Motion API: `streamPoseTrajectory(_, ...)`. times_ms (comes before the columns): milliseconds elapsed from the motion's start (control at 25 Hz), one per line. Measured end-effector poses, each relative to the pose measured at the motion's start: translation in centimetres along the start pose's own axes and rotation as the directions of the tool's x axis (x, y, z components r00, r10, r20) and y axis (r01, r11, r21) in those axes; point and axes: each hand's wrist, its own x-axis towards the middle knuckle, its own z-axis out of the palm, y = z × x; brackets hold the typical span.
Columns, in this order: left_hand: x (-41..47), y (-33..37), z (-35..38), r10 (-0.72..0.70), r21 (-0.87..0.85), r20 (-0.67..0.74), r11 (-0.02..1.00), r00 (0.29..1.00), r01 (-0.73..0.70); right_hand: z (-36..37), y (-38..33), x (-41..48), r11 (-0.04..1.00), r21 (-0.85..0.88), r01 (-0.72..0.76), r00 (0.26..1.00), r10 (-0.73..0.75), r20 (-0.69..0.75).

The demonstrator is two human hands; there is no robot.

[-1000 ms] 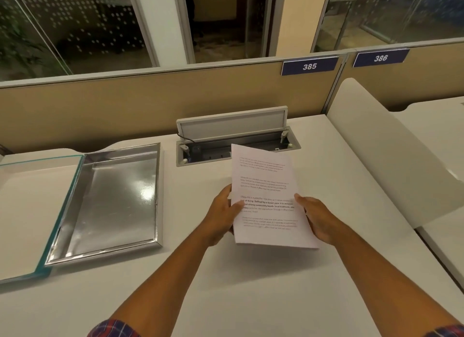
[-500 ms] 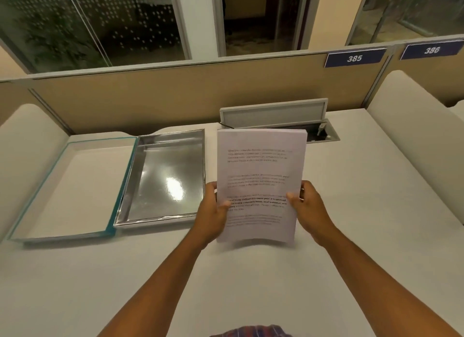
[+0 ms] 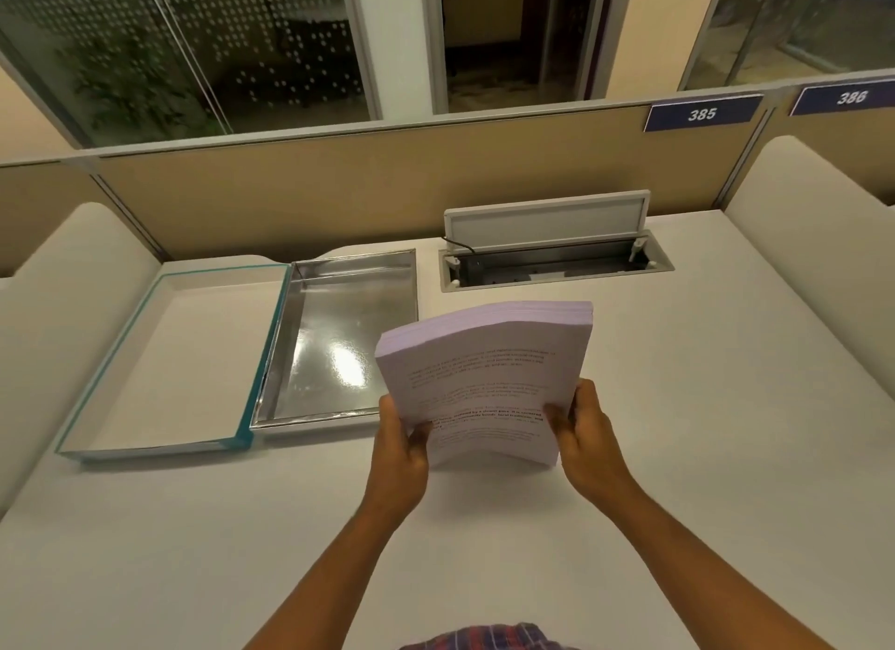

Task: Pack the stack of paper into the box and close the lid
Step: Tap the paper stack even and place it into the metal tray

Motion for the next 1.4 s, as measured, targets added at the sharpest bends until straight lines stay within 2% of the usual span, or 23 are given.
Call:
streamPoseTrajectory(200, 0.0, 1.4, -0.5, -0.008, -0.134, 0.043, 0.991, 0.999, 0.014, -0.5, -1.3, -0.5, 0.999, 0.037, 0.012, 1.000, -0.011, -0.029)
streamPoseTrajectory(320, 1.1, 3.9, -1.0, 0.053, -0.279, -0.007, 0.959, 0.999, -0.053, -0.6, -4.2, -0.2, 0.987, 0.114, 0.111, 0.988, -0.098, -0.117)
streamPoseTrajectory(440, 1.9, 6.2, -1.2, 0.094, -0.330, -0.074, 0.937, 0.993, -0.113, 0.2, -6.4, 0.3, 0.970, 0.166, 0.176, 0.976, -0.150, -0.158)
streamPoseTrajectory(560, 1.5, 6.4, -0.8, 0.109, -0.365, -0.095, 0.921, 0.990, -0.136, 0.7, -6.9, 0.0, 0.973, 0.155, 0.169, 0.972, -0.138, -0.191)
streamPoseTrajectory(680, 0.9, 4.8, -0.7, 0.088, -0.388, -0.042, 0.917, 0.995, -0.097, 1.0, -5.9, -0.4, 0.983, 0.124, 0.135, 0.973, -0.108, -0.203)
streamPoseTrajectory(840, 0.2, 2.0, -0.9, 0.081, -0.304, 0.041, 0.951, 0.996, -0.064, 1.7, -2.6, -1.4, 0.999, -0.006, 0.040, 0.976, -0.040, -0.216)
streamPoseTrajectory(1040, -0.1, -2.2, -1.2, 0.152, -0.076, 0.172, 0.987, 0.973, -0.141, 3.6, 1.6, -3.3, 0.971, -0.224, -0.088, 0.971, 0.033, -0.238)
streamPoseTrajectory(1120, 0.0, -3.7, -1.1, 0.140, -0.020, 0.213, 0.990, 0.967, -0.139, 4.3, 1.8, -3.3, 0.963, -0.243, -0.120, 0.963, 0.054, -0.263)
streamPoseTrajectory(1280, -0.2, -4.7, -0.5, 0.110, 0.034, 0.193, 0.992, 0.975, -0.119, 4.7, 1.5, -3.0, 0.951, -0.245, -0.189, 0.944, 0.108, -0.311)
streamPoseTrajectory(1400, 0.2, -4.6, -1.6, 0.102, 0.023, 0.168, 0.994, 0.980, -0.107, 4.9, 1.3, -3.4, 0.952, -0.236, -0.195, 0.951, 0.124, -0.284)
